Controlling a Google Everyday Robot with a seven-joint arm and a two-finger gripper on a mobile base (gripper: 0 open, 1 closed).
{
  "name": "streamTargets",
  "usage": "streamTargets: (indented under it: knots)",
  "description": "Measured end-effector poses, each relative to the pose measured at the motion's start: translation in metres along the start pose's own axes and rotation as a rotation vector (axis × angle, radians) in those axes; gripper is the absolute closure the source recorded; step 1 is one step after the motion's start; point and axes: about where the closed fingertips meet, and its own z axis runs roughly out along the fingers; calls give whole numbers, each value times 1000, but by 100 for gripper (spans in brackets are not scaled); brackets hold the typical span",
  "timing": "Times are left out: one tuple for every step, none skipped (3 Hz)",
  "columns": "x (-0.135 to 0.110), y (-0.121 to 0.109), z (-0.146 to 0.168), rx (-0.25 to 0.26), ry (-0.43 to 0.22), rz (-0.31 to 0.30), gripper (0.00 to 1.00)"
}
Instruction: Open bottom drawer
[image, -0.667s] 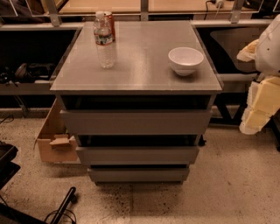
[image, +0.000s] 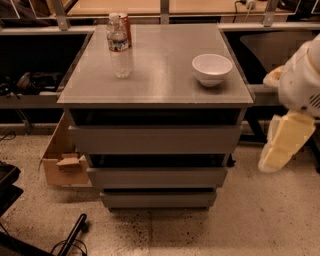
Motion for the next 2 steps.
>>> streamTargets:
  knots:
    - [8, 27, 52, 10, -7, 28, 0]
    - [25, 67, 150, -40, 52, 44, 0]
